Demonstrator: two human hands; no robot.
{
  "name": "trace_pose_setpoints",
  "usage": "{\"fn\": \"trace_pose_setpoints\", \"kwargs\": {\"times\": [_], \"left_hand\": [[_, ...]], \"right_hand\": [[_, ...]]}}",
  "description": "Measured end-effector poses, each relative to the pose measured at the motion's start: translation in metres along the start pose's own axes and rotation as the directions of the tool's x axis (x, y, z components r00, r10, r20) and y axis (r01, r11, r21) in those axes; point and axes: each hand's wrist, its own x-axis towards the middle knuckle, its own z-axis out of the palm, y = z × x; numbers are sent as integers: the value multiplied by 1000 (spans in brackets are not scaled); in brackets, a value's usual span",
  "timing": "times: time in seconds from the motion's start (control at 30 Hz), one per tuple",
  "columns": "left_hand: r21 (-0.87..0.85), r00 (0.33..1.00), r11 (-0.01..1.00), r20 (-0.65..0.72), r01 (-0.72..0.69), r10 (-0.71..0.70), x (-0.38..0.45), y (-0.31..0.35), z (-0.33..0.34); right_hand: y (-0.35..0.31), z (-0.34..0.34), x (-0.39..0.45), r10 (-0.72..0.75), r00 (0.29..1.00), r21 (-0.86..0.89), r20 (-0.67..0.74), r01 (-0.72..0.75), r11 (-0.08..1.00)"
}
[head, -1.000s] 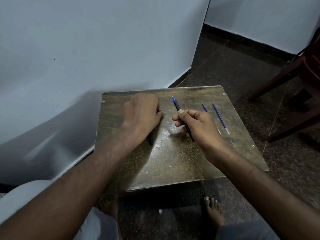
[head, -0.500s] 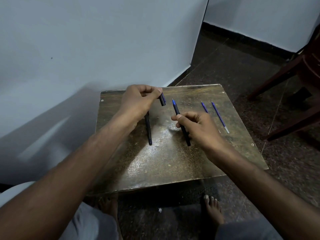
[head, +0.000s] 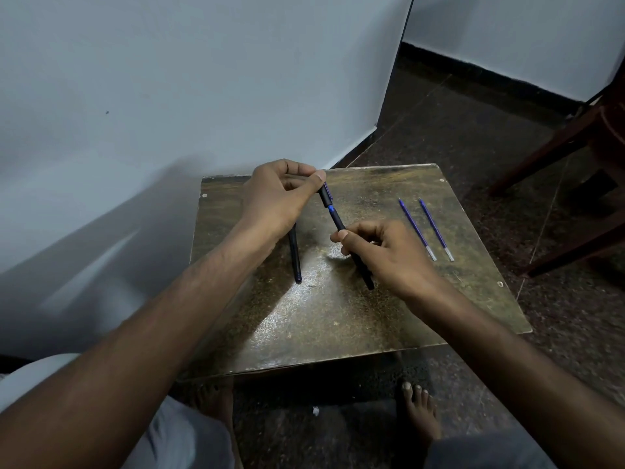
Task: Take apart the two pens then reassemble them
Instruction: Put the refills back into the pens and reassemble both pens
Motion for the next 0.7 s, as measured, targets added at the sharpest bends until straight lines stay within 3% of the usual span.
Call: {"fn": "trace_pose_setpoints", "kwargs": {"times": [0.23, 0.37, 0.57, 0.7], "left_hand": [[47, 998, 998, 59, -35, 32, -8, 2, 1], [88, 991, 991, 102, -97, 88, -14, 4, 4], [5, 985, 994, 131, -112, 110, -17, 3, 8], [-23, 983, 992, 134, -124, 126, -18, -3, 13]], "right_hand": [[-1, 0, 1, 15, 1000, 56, -1, -14, 998], [4, 0, 5, 39, 997, 130, -70, -30, 991], [9, 1, 10, 102, 985, 372, -139, -44, 927], [11, 4, 9, 81, 986, 318, -143, -32, 948]]}}
